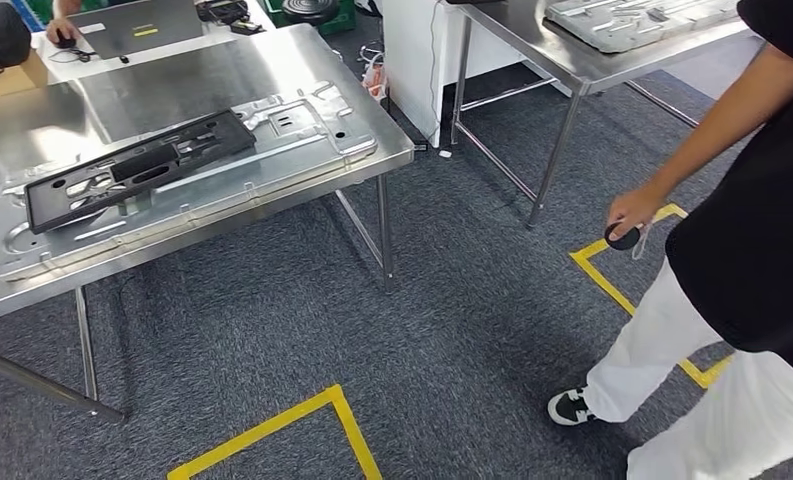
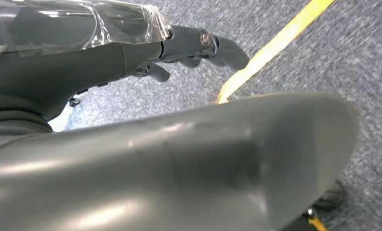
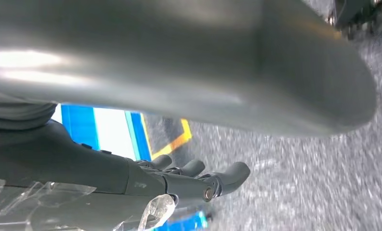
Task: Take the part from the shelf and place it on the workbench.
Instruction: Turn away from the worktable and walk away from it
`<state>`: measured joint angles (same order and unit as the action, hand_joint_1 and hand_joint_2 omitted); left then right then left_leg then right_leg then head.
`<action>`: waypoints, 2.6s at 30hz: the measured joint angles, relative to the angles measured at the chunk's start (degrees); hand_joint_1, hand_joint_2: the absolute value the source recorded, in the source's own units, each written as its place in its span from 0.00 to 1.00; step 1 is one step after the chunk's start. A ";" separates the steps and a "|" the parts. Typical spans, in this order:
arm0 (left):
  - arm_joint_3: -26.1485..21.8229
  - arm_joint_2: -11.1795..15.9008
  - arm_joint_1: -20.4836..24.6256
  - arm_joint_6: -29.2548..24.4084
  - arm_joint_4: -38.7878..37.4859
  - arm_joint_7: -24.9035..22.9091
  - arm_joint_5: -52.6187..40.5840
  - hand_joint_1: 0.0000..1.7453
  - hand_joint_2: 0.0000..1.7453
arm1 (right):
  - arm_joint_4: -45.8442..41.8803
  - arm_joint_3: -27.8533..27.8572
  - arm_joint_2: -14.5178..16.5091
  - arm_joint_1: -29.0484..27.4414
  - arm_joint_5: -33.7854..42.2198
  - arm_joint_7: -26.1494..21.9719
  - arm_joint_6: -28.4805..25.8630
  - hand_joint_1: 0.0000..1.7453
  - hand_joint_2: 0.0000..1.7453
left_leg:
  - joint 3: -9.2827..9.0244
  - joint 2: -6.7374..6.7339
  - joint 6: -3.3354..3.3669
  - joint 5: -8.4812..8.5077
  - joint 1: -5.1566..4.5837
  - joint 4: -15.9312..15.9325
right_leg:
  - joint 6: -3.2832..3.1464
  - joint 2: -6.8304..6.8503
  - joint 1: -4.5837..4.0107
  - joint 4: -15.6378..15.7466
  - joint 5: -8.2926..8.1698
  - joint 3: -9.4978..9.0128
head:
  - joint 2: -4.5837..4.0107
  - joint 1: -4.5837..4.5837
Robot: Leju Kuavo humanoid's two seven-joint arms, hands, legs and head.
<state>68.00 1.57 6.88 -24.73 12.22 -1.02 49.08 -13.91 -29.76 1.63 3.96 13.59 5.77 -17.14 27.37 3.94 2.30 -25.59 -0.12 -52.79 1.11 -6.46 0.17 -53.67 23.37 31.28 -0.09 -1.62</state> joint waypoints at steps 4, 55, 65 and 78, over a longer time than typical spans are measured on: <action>-0.01 -0.33 0.05 -0.06 0.09 -0.05 -0.14 0.00 0.00 | 0.21 0.03 -0.17 -0.11 0.26 -0.84 -0.38 0.00 0.00 | 0.15 -2.78 1.03 1.11 0.51 0.85 | 1.11 2.93 0.04 -4.62 2.99 2.60 | 0.00 0.22; 0.06 -0.46 -0.27 0.99 0.10 -2.50 -1.01 0.00 0.00 | 0.73 0.08 -0.01 0.04 2.13 -0.59 -0.65 0.00 0.00 | 7.50 -4.40 -1.56 -7.98 0.47 -17.52 | -0.86 3.61 -0.10 -0.78 1.13 0.04 | 0.00 -0.13; 0.13 -0.26 0.22 1.64 0.11 -2.97 -1.13 0.00 0.00 | 0.78 0.08 0.12 -0.17 2.69 0.27 -0.09 0.00 0.00 | 0.84 -3.09 0.98 0.59 0.04 -0.30 | 1.14 2.41 -0.24 -5.03 3.08 2.92 | 0.00 0.06; 0.15 -0.13 0.34 1.65 0.12 -2.85 -1.06 0.00 0.00 | 0.84 0.08 0.20 -0.02 3.02 -0.38 -0.45 0.00 0.00 | 0.70 -10.39 -0.90 -0.16 -0.27 -0.93 | 0.57 8.41 0.14 -0.46 2.08 -1.21 | 0.00 0.10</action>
<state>68.16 1.44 7.23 -23.08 12.34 -3.87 48.02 -13.06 -29.68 1.84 3.94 16.61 5.39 -17.59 28.07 -6.45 1.40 -25.74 -0.39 -53.72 1.68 1.95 0.31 -54.13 25.45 30.07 -0.09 -1.52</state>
